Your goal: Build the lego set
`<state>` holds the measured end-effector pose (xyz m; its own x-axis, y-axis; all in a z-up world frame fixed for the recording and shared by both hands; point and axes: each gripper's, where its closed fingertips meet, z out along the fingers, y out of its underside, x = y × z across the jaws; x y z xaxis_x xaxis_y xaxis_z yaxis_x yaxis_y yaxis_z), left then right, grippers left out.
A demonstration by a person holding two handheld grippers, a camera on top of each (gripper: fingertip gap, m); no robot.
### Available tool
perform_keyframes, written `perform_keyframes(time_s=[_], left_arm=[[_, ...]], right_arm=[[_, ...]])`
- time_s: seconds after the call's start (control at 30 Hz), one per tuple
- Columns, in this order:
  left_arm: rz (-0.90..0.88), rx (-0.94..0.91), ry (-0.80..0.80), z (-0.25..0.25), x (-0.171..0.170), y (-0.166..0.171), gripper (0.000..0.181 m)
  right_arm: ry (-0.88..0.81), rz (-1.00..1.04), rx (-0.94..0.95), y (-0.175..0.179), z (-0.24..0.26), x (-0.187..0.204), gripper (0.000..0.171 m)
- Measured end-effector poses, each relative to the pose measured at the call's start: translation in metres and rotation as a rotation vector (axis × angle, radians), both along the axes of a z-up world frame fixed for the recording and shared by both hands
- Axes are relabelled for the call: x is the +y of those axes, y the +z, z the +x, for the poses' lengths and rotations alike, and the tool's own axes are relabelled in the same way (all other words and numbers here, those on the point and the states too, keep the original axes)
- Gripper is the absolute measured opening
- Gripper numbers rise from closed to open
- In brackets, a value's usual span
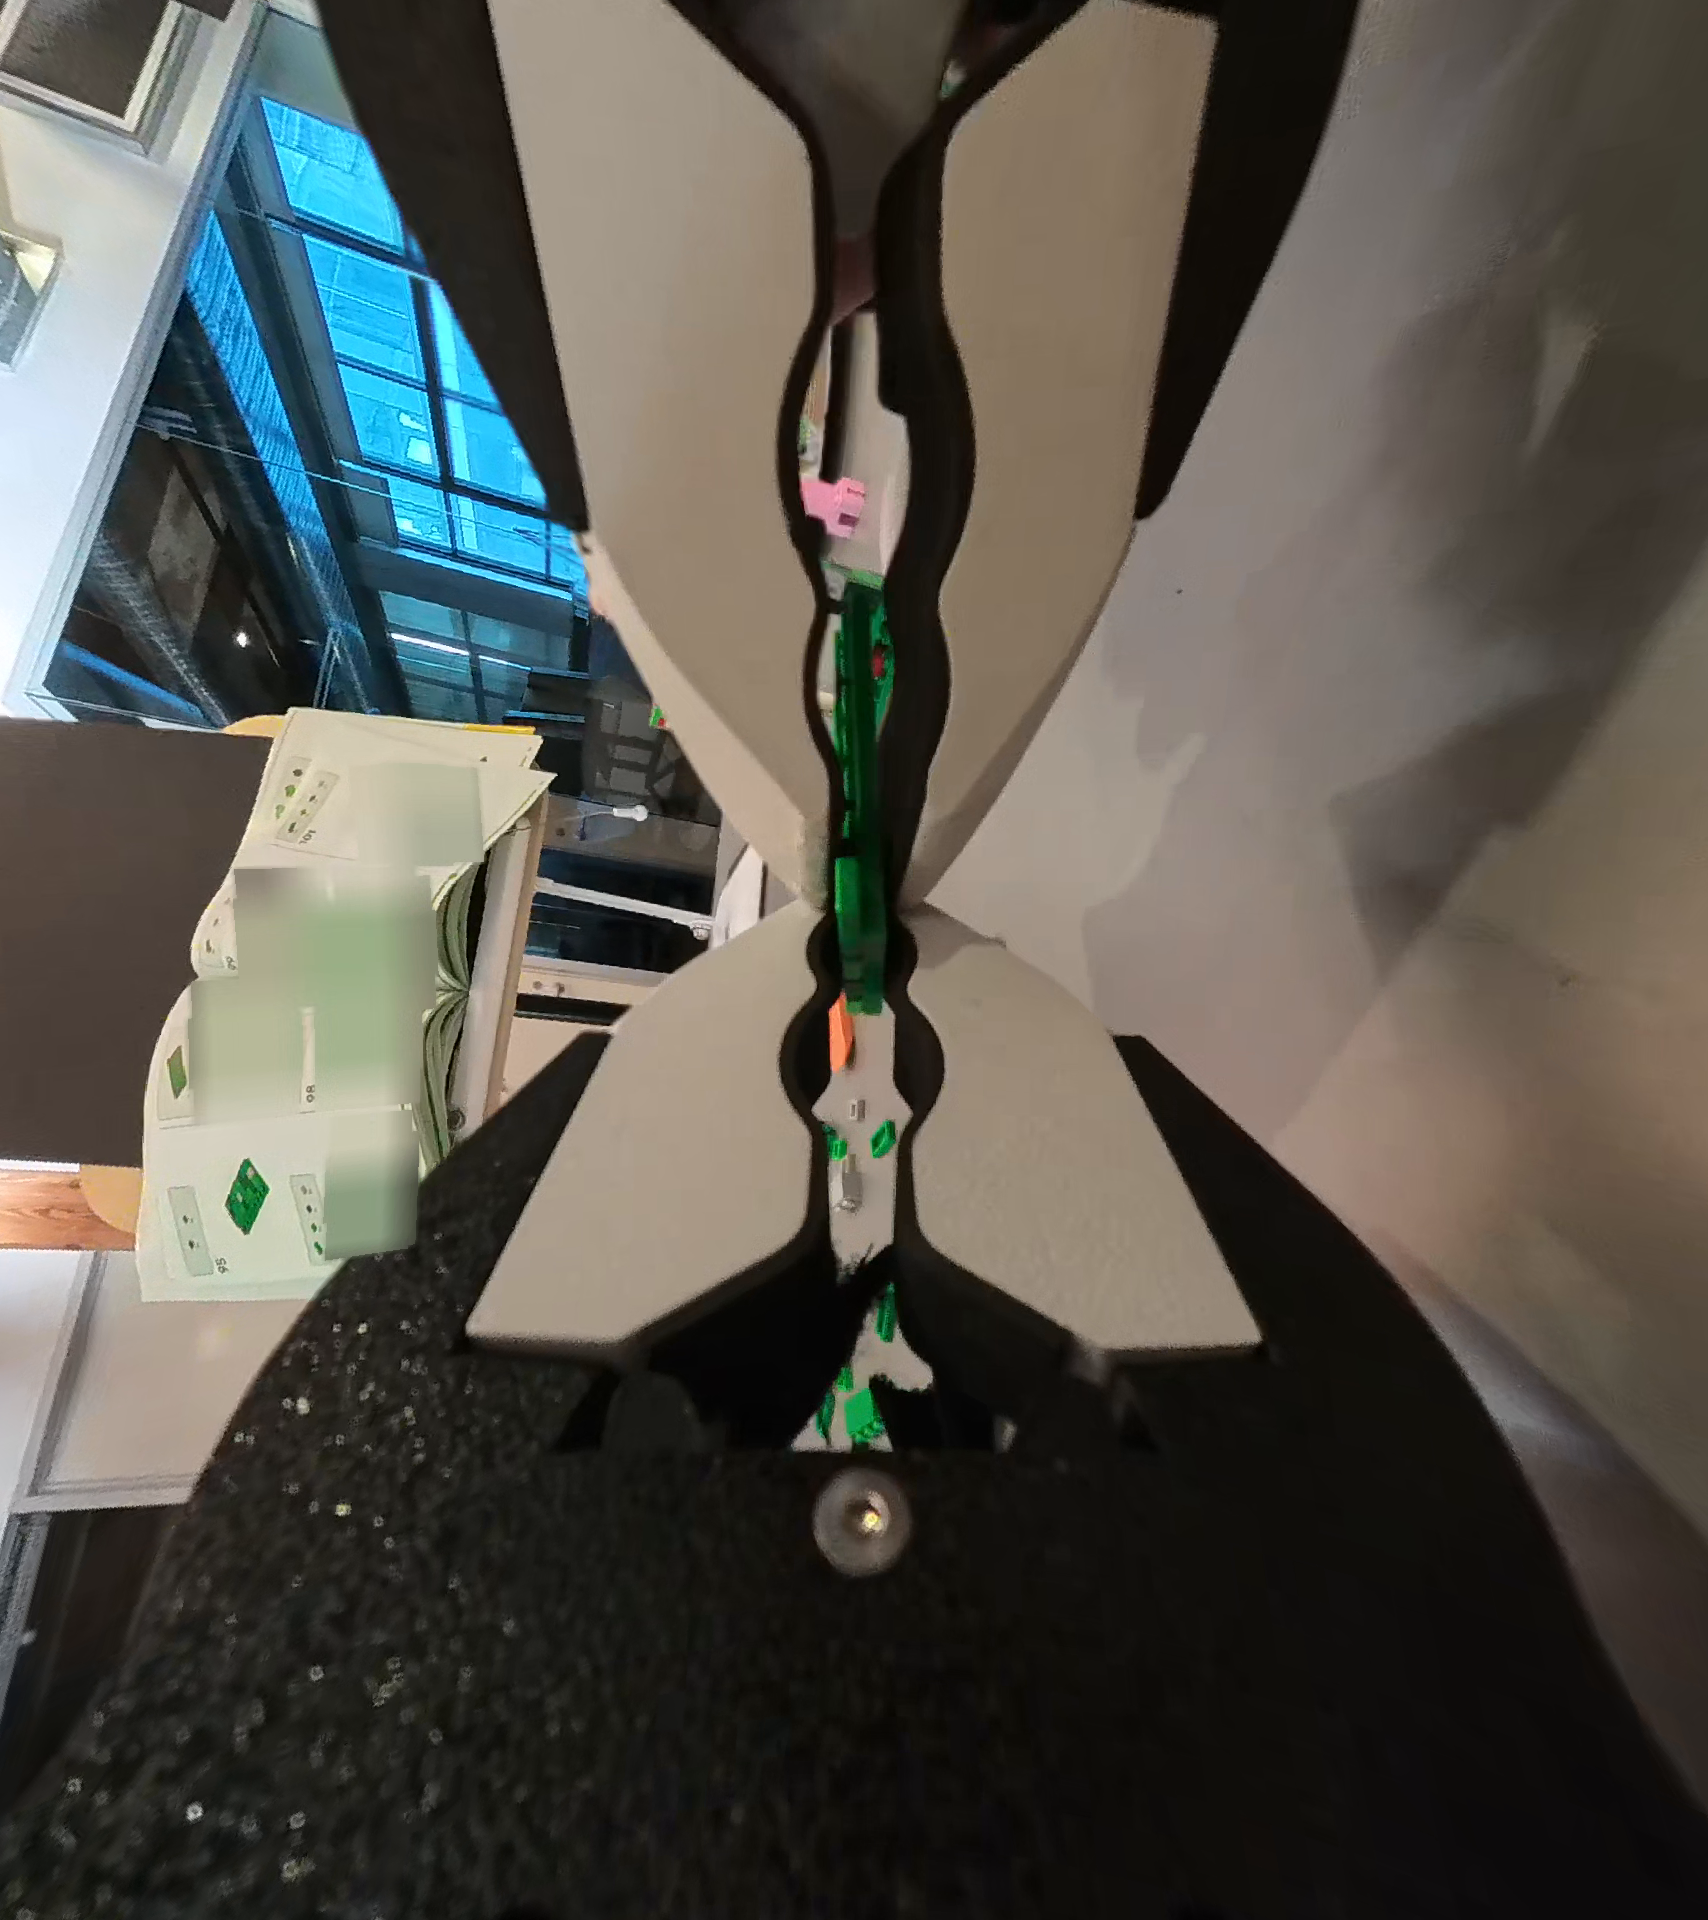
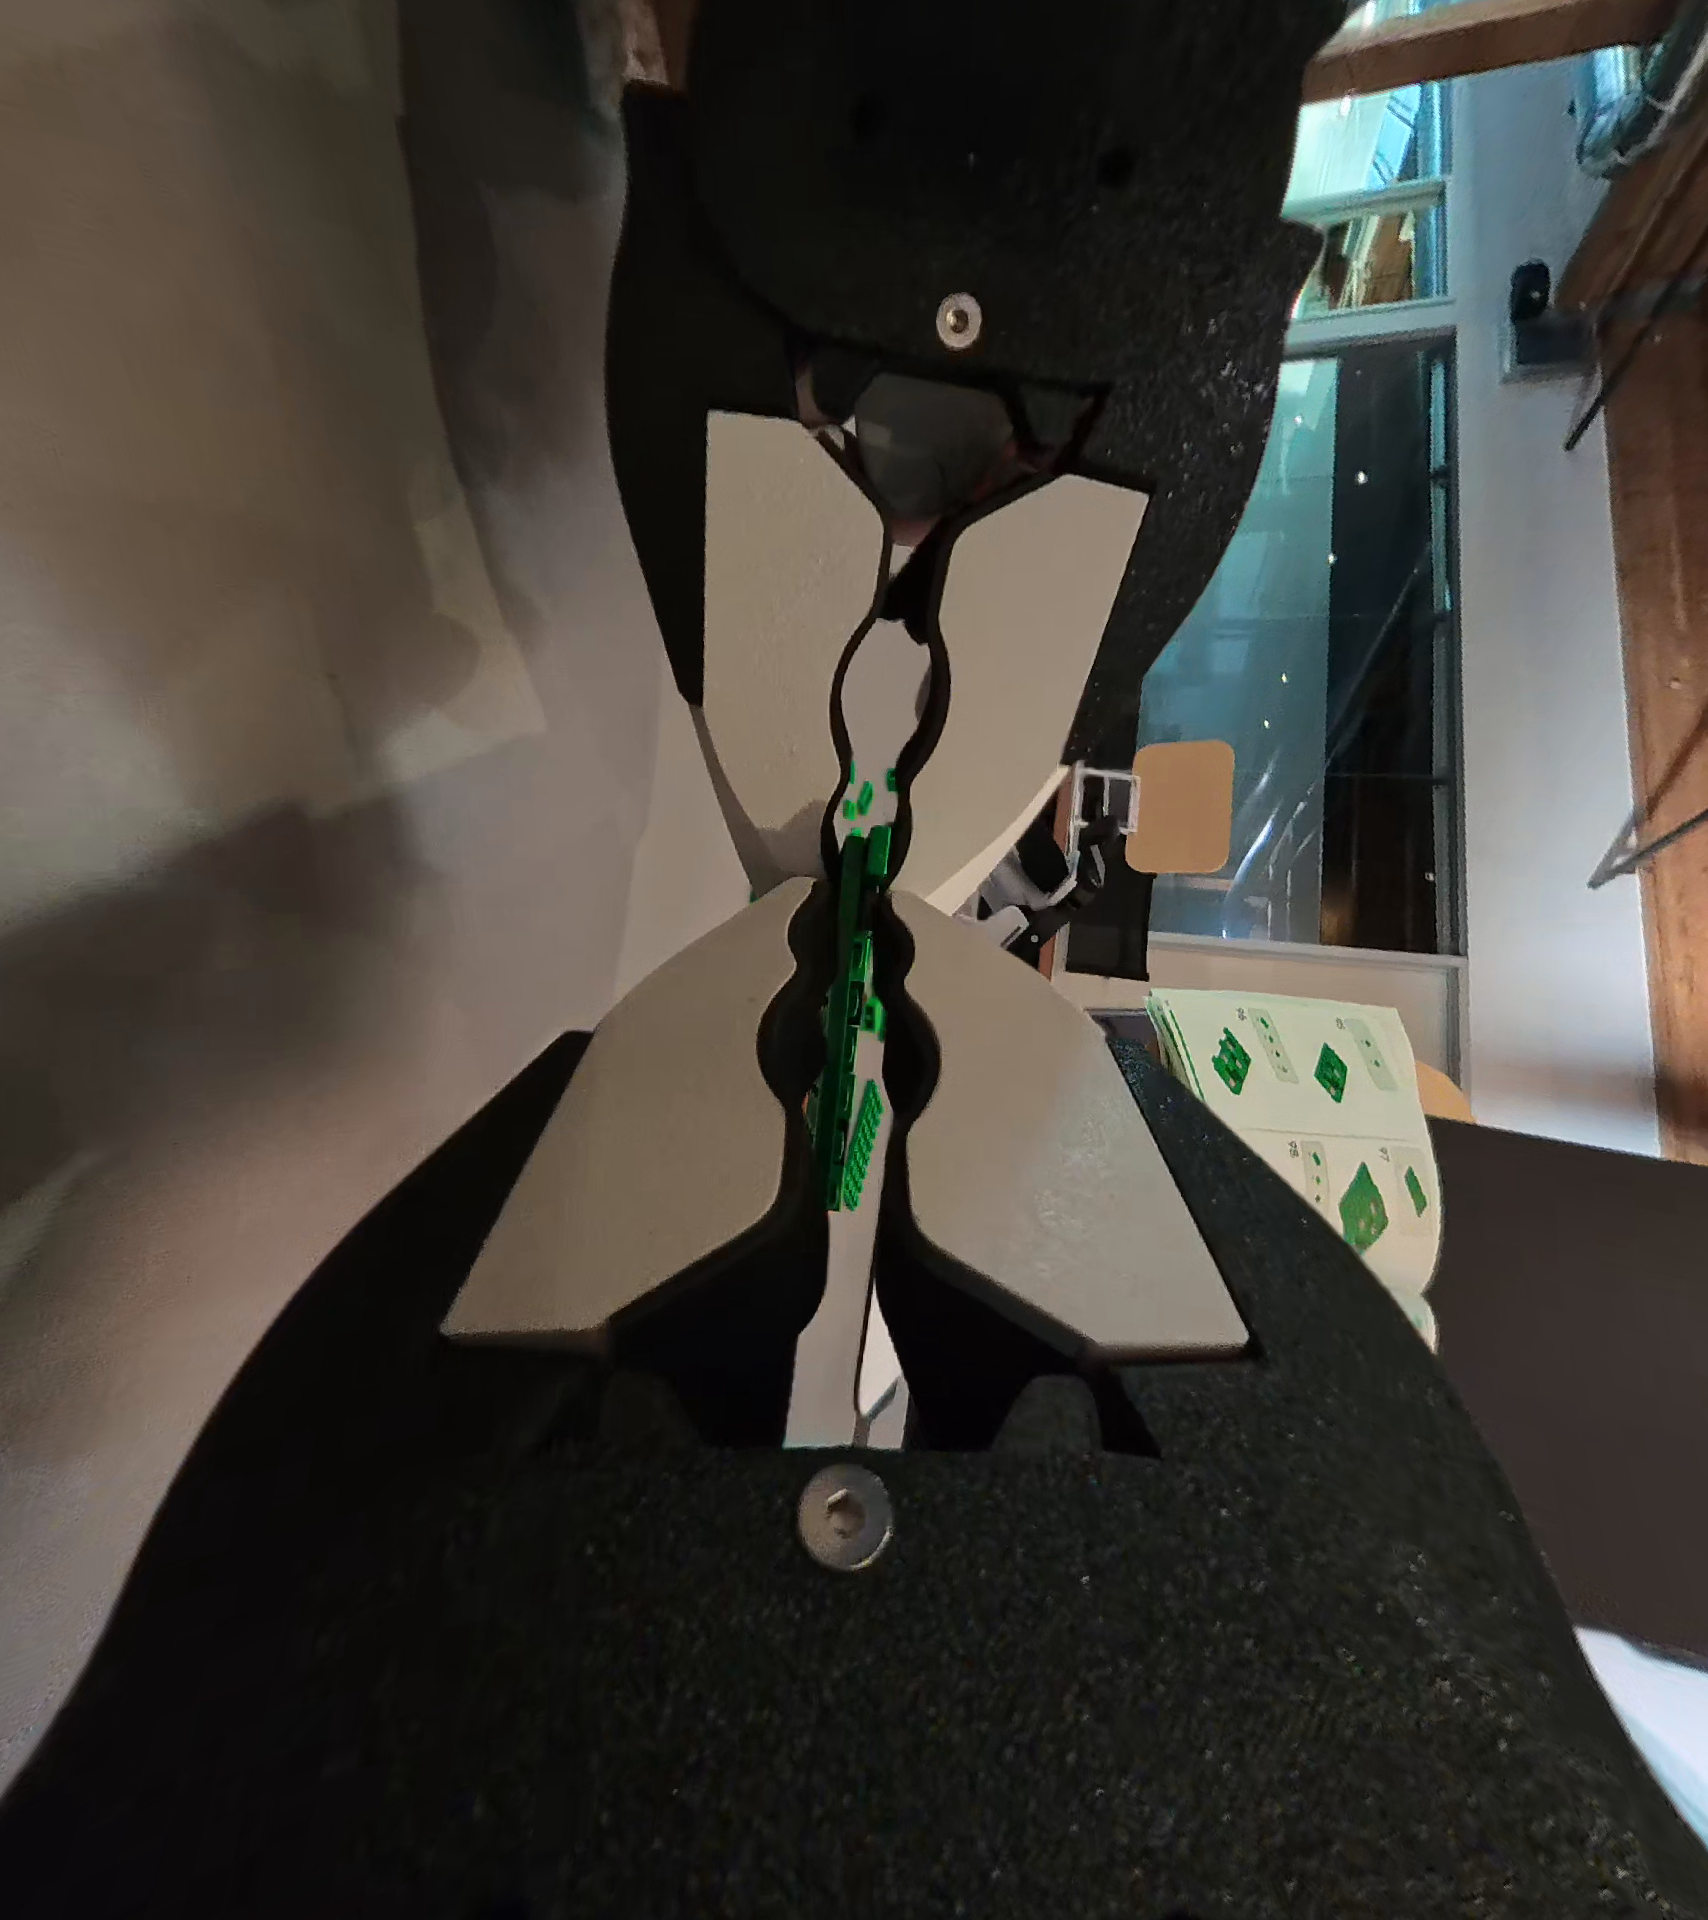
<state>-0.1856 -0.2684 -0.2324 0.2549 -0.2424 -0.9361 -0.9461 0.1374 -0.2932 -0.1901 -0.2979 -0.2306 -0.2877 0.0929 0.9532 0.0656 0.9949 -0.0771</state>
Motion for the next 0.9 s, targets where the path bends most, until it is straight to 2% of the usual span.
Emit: perform_keyframes(time_s=[0.13, 0.23, 0.3, 0.43, 0.5, 0.57, 0.67, 0.83, 0.9], left_arm=[[0.002, -0.009, -0.011, 0.004, 0.003, -0.001, 0.006], [0.061, -0.049, -0.022, 0.006, 0.005, 0.008, 0.012], [0.067, -0.03, -0.026, 0.006, 0.006, 0.008, 0.006], [0.114, 0.029, -0.039, 0.006, 0.007, 0.01, 0.006], [0.155, 0.074, -0.015, 0.0, 0.009, 0.013, 0.006], [0.196, 0.092, 0.001, -0.006, 0.01, 0.016, 0.006], [0.214, 0.088, 0.03, -0.016, 0.012, 0.017, 0.006], [0.226, 0.095, 0.088, -0.035, 0.018, 0.012, 0.006], [0.21, 0.074, 0.111, -0.043, 0.018, 0.011, 0.006]], right_arm=[[0.017, -0.001, -0.021, -0.001, 0.002, 0.001, 0.007], [0.02, -0.078, 0.004, 0.006, 0.004, 0.001, 0.006], [0.03, -0.098, 0.022, 0.008, 0.005, 0.001, 0.006], [0.07, -0.115, 0.064, 0.01, 0.006, -0.003, 0.007], [0.072, -0.142, 0.123, 0.018, 0.007, 0.002, 0.027], [0.063, -0.24, 0.212, 0.03, 0.009, 0.012, 0.03], [0.014, -0.388, 0.376, 0.047, 0.015, 0.043, 0.017], [-0.048, -0.886, 0.374, 0.042, 0.01, 0.072, 0.016], [-0.06, -0.988, 0.368, 0.039, 0.005, 0.078, 0.013]])
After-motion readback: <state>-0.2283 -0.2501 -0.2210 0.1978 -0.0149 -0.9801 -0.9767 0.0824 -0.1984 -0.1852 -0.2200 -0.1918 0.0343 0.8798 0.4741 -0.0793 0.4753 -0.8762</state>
